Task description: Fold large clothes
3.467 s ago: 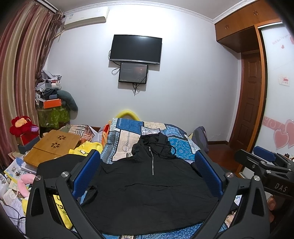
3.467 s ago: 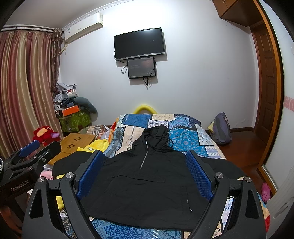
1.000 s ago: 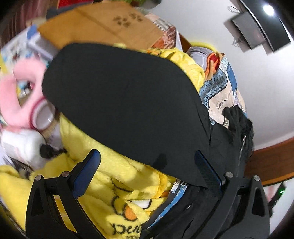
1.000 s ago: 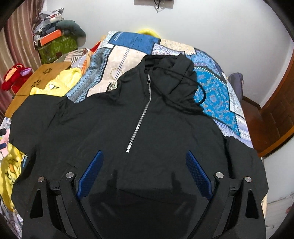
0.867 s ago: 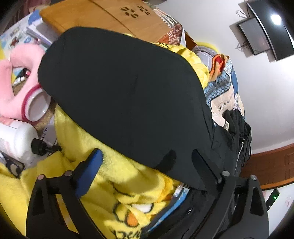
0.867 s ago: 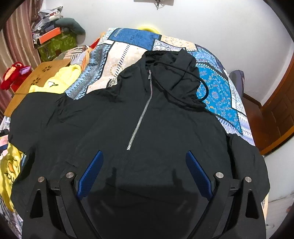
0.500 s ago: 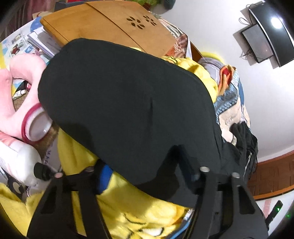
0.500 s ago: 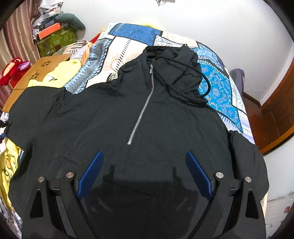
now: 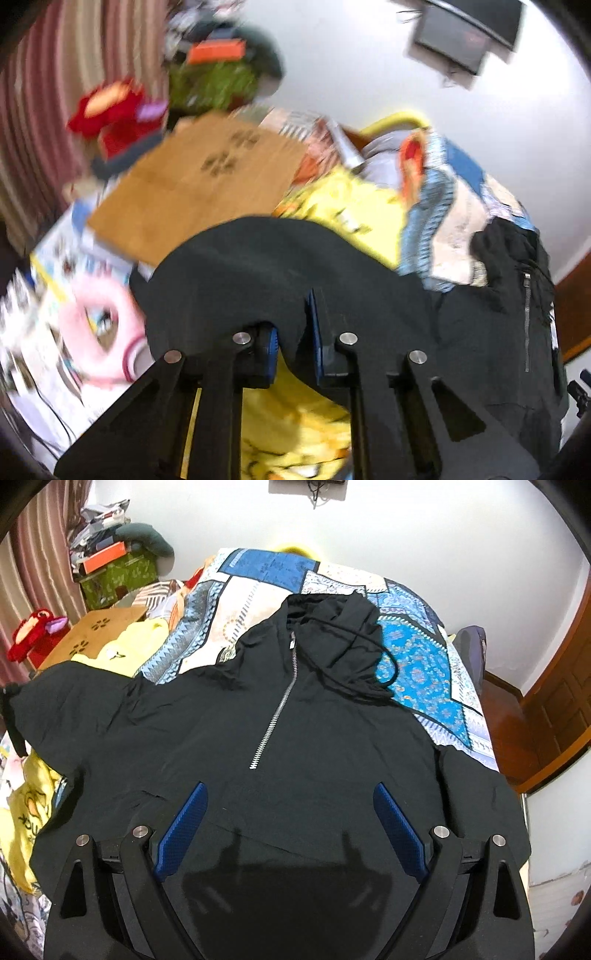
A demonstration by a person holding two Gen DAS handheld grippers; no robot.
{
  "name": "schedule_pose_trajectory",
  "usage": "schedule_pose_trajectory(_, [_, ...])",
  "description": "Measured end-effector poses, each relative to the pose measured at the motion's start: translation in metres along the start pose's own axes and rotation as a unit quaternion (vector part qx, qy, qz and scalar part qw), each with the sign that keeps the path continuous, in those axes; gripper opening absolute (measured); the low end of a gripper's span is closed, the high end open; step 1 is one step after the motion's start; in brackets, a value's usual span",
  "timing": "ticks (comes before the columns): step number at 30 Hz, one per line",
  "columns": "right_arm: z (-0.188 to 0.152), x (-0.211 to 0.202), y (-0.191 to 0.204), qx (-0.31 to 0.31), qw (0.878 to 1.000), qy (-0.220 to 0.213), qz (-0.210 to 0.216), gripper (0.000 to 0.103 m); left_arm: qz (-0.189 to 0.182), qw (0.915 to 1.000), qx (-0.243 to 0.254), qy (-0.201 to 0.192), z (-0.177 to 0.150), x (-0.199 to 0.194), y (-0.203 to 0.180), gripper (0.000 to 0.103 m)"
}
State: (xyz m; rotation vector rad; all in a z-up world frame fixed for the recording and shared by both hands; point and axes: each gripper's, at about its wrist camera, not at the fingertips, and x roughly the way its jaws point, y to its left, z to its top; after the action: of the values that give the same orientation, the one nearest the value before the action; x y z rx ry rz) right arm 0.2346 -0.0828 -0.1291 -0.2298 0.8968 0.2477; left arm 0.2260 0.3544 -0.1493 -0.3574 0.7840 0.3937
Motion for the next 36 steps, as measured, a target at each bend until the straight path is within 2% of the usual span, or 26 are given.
schedule_pose_trajectory(5, [-0.004, -0.009, -0.014, 0.006, 1.0, -0.006, 0.007, 0.09, -0.052, 0.9953, 0.07, -0.043, 0.021, -0.041, -0.074, 0.01])
schedule_pose_trajectory(10, [-0.008, -0.017, -0.028, 0.004, 1.0, -0.017, 0.013, 0.09, -0.125, 0.9847, 0.11, -0.052, 0.024, -0.059, -0.152, 0.008])
schedule_pose_trajectory(14, [-0.015, -0.023, -0.042, 0.006, 0.999, -0.024, 0.02, 0.09, -0.158, 0.9785, 0.13, -0.027, 0.01, -0.05, -0.207, 0.008])
schedule_pose_trajectory(22, [-0.031, -0.022, -0.074, 0.023, 0.999, -0.018, 0.03, 0.09, -0.17, 0.9661, 0.187, 0.051, -0.06, -0.014, -0.29, 0.008])
schedule_pose_trajectory(26, [-0.04, -0.02, -0.084, 0.03, 0.999, -0.012, 0.024, 0.09, -0.168, 0.9566, 0.217, 0.097, -0.103, 0.007, -0.317, 0.008])
schedule_pose_trajectory(30, [-0.047, -0.019, -0.088, 0.032, 0.999, -0.005, 0.018, 0.09, -0.17, 0.948, 0.237, 0.127, -0.133, 0.017, -0.332, 0.008])
schedule_pose_trajectory(33, [-0.05, -0.02, -0.087, 0.029, 0.999, -0.002, 0.015, 0.09, -0.167, 0.944, 0.244, 0.146, -0.152, 0.022, -0.336, 0.015])
schedule_pose_trajectory(35, [-0.051, -0.021, -0.085, 0.023, 1.0, -0.002, 0.011, 0.09, -0.176, 0.9418, 0.24, 0.157, -0.159, 0.022, -0.334, 0.036])
schedule_pose_trajectory(36, [-0.051, -0.022, -0.084, 0.02, 1.0, -0.002, 0.009, 0.09, -0.179, 0.941, 0.238, 0.16, -0.162, 0.022, -0.334, 0.041])
